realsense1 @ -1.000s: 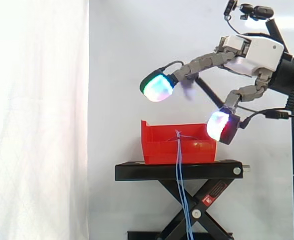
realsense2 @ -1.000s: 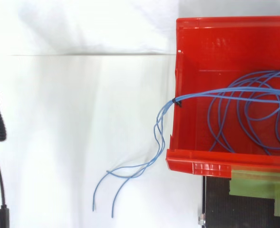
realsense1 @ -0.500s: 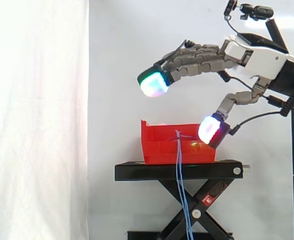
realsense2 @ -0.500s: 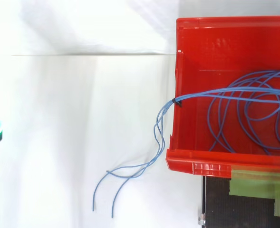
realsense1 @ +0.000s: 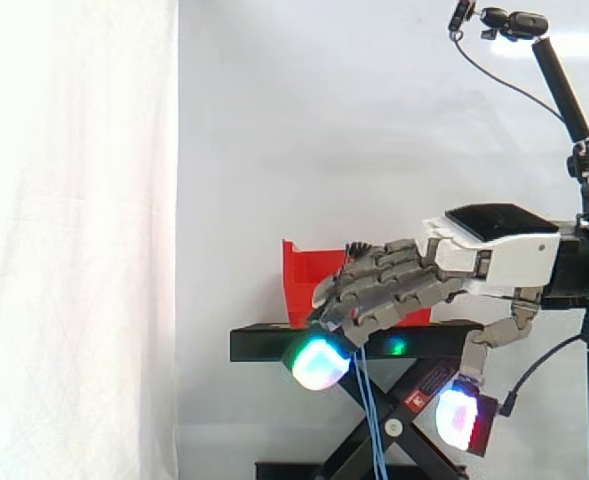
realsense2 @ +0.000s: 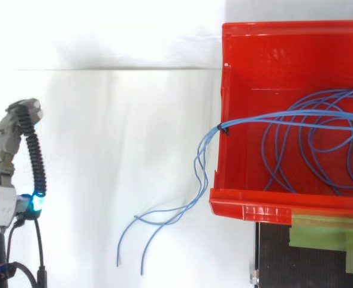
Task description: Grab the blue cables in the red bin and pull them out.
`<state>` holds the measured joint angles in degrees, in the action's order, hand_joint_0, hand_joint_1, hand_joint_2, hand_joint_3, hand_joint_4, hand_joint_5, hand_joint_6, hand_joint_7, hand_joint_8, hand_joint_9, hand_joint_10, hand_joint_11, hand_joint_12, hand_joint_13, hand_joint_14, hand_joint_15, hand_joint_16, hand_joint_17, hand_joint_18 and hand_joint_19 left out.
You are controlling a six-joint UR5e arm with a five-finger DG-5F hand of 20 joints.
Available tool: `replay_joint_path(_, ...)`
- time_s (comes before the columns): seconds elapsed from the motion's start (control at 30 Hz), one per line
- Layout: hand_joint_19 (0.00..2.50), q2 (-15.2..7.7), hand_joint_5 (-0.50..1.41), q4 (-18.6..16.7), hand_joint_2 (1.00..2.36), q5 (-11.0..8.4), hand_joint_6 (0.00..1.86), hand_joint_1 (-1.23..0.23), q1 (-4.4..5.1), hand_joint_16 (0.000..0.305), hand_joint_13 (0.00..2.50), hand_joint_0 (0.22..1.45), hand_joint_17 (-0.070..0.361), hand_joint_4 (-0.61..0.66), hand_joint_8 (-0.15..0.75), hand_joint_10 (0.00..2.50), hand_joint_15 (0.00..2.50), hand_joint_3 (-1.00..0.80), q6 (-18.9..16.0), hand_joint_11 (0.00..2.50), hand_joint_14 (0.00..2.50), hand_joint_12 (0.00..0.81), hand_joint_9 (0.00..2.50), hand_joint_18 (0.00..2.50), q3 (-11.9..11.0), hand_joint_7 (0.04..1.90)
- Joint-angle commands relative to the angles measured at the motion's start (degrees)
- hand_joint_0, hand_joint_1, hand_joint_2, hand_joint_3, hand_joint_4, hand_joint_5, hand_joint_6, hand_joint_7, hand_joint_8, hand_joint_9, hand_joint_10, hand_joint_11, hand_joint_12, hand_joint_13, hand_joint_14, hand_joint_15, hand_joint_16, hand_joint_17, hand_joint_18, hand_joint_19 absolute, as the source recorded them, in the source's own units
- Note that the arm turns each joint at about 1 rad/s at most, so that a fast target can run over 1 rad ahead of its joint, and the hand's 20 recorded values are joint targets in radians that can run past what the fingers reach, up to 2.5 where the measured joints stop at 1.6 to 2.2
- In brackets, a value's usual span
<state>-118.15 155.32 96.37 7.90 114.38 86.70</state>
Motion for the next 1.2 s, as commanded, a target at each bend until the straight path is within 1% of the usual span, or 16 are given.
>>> replay_joint_path(0.0,0.45,-0.24,0.50,10.62,1.00,1.98,0.01,-0.95,-0.87,0.056,0.30,0.63,0.126,0.13,0.257,0.01,0.35,-1.00,-7.90,0.44,0.01,0.383,0.38,0.17,-5.92,0.28)
replay_joint_path(0.1,0.45,-0.24,0.50,13.96,1.00,2.42,0.01,-0.95,-1.75,0.056,0.30,0.63,0.126,0.13,0.255,0.01,0.35,-1.00,-7.99,0.43,0.01,0.382,0.36,0.17,-8.30,0.28)
replay_joint_path(0.2,0.46,-0.24,0.51,14.84,1.00,2.68,0.01,-0.95,-2.62,0.056,0.30,0.63,0.126,0.14,0.255,0.01,0.35,-1.00,-7.99,0.42,0.01,0.382,0.36,0.17,-9.44,0.29)
replay_joint_path(0.3,0.45,-0.24,0.51,14.23,1.00,3.03,0.01,-0.95,-3.33,0.056,0.27,0.63,0.127,0.13,0.253,0.01,0.34,-1.00,-7.64,0.42,0.01,0.385,0.35,0.14,-10.23,0.29)
replay_joint_path(0.37,0.45,-0.24,0.52,12.38,1.00,4.00,0.01,-0.95,-3.59,0.056,0.26,0.63,0.127,0.13,0.253,0.01,0.34,-1.00,-5.36,0.42,0.01,0.385,0.35,0.13,-10.49,0.29)
replay_joint_path(0.4,0.45,-0.24,0.52,8.69,1.00,6.20,0.01,-0.95,-3.85,0.057,0.26,0.63,0.127,0.13,0.253,0.01,0.33,-1.00,-1.05,0.42,0.01,0.385,0.35,0.13,-10.93,0.29)
replay_joint_path(0.53,0.45,-0.24,0.52,2.54,1.00,8.92,0.01,-0.95,-4.21,0.056,0.25,0.64,0.127,0.13,0.252,0.01,0.34,-1.00,4.75,0.42,0.01,0.384,0.35,0.12,-10.93,0.29)
replay_joint_path(0.57,0.45,-0.24,0.52,0.51,1.00,9.27,0.01,-0.95,-4.29,0.056,0.25,0.64,0.127,0.13,0.252,0.01,0.33,-1.00,5.37,0.42,0.01,0.384,0.35,0.12,-10.93,0.29)
replay_joint_path(0.6,0.45,-0.33,0.52,0.51,1.00,9.18,0.01,-0.95,-4.29,0.056,0.25,0.64,0.127,0.13,0.252,0.01,0.33,-1.00,5.19,0.42,0.01,0.384,0.35,0.12,-10.85,0.29)
replay_joint_path(0.67,0.45,-1.47,0.52,-0.01,1.00,8.92,0.01,-0.95,-4.56,0.056,0.24,0.64,0.126,0.13,0.251,0.01,0.33,-1.00,4.40,0.42,0.01,0.383,0.34,0.12,-10.93,0.29)
replay_joint_path(0.7,0.45,-2.70,0.52,-1.51,1.00,8.92,0.01,-0.95,-4.91,0.056,0.24,0.64,0.127,0.13,0.251,0.01,0.33,-1.00,3.87,0.41,0.01,0.383,0.35,0.12,-10.93,0.29)
replay_joint_path(0.8,0.44,-4.19,0.52,-4.93,1.00,9.45,0.01,-0.95,-5.52,0.056,0.24,0.64,0.126,0.13,0.250,0.01,0.32,-1.00,3.17,0.41,0.01,0.381,0.34,0.11,-11.37,0.29)
replay_joint_path(0.87,0.44,-4.90,0.52,-6.08,1.00,10.50,0.01,-0.95,-5.88,0.056,0.23,0.64,0.127,0.13,0.251,0.01,0.32,-1.00,2.99,0.41,0.01,0.382,0.34,0.11,-11.81,0.29)
replay_joint_path(1.03,0.45,-4.90,0.53,-4.14,1.00,12.26,0.01,-0.96,-6.40,0.056,0.23,0.65,0.126,0.13,0.250,0.01,0.32,-1.00,2.99,0.41,0.01,0.381,0.34,0.11,-11.90,0.29)
replay_joint_path(1.13,0.45,-4.90,0.53,-0.89,1.00,12.70,0.01,-0.96,-6.93,0.056,0.24,0.65,0.126,0.13,0.250,0.01,0.32,-1.00,2.99,0.40,0.01,0.381,0.35,0.11,-13.22,0.29)
replay_joint_path(1.17,0.45,-4.90,0.53,-0.89,1.00,12.70,0.01,-0.96,-7.02,0.056,0.24,0.65,0.126,0.13,0.251,0.01,0.32,-1.00,2.99,0.40,0.01,0.381,0.35,0.11,-13.48,0.29)
